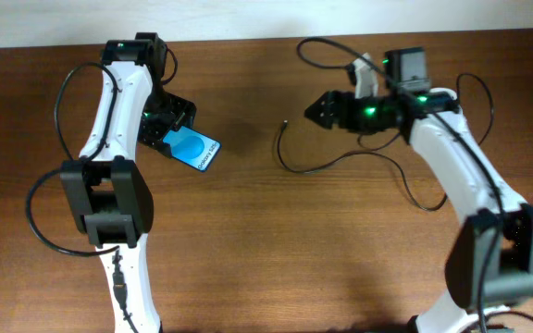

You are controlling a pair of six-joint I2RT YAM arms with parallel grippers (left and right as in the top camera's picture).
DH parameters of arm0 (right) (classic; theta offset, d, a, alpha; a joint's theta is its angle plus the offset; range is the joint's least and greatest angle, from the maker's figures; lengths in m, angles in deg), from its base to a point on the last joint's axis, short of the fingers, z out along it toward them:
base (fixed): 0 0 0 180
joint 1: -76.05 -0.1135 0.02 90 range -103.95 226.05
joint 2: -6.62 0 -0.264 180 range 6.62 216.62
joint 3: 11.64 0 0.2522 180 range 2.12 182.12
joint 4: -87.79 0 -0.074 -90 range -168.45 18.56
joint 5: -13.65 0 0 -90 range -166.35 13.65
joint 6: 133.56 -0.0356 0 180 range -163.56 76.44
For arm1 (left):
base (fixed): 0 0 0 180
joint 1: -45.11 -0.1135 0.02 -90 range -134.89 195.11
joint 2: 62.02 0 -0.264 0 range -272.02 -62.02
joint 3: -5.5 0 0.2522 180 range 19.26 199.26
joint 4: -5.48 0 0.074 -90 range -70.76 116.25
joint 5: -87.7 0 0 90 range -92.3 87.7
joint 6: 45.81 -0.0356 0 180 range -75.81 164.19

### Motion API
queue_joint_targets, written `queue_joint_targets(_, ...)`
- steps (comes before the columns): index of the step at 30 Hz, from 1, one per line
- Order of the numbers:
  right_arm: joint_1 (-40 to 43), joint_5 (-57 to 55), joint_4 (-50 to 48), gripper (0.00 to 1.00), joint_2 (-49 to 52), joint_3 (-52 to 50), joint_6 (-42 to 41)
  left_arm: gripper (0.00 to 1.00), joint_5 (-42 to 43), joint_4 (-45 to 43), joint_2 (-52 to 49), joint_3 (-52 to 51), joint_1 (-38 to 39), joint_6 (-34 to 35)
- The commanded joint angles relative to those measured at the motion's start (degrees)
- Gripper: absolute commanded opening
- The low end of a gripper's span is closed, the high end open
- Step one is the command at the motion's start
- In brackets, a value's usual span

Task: Plug charger to phone and switch on socket
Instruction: 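Move the right gripper over the black cable's USB-C end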

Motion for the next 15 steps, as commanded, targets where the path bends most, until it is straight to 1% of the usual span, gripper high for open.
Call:
queue_joint_targets(1,-3.89,-7.04,-1.09,0.79,3.23,1.53,-7.89,0.0,0.42,0.59,2.91,1.07,-0.15,-0.57)
queue_joint_targets(4,-6.58,-12.17,0.83,0.75,5.7,3.89,-10.14,0.0,0.44,0.72,2.91,1.07,-0.15,-0.57)
queue_joint_targets(6,-8.2,-15.8,4.0,0.71,8.41,7.58,-10.69,0.0,0.42,0.79,2.91,1.07,-0.15,-0.57)
queue_joint_targets(10,-10.75,-20.31,9.49,0.67,14.84,16.35,-10.45,0.0,0.42,0.92,2.91,1.07,-0.02,-0.57)
queue_joint_targets(13,-12.63,-22.21,11.65,0.62,19.65,21.68,-10.47,0.0,0.42,1.05,2.91,1.07,0.09,-0.57)
queue_joint_targets(15,-13.77,-22.49,11.72,0.58,22.32,23.39,-11.13,0.0,0.42,1.33,2.91,1.07,0.07,-0.57)
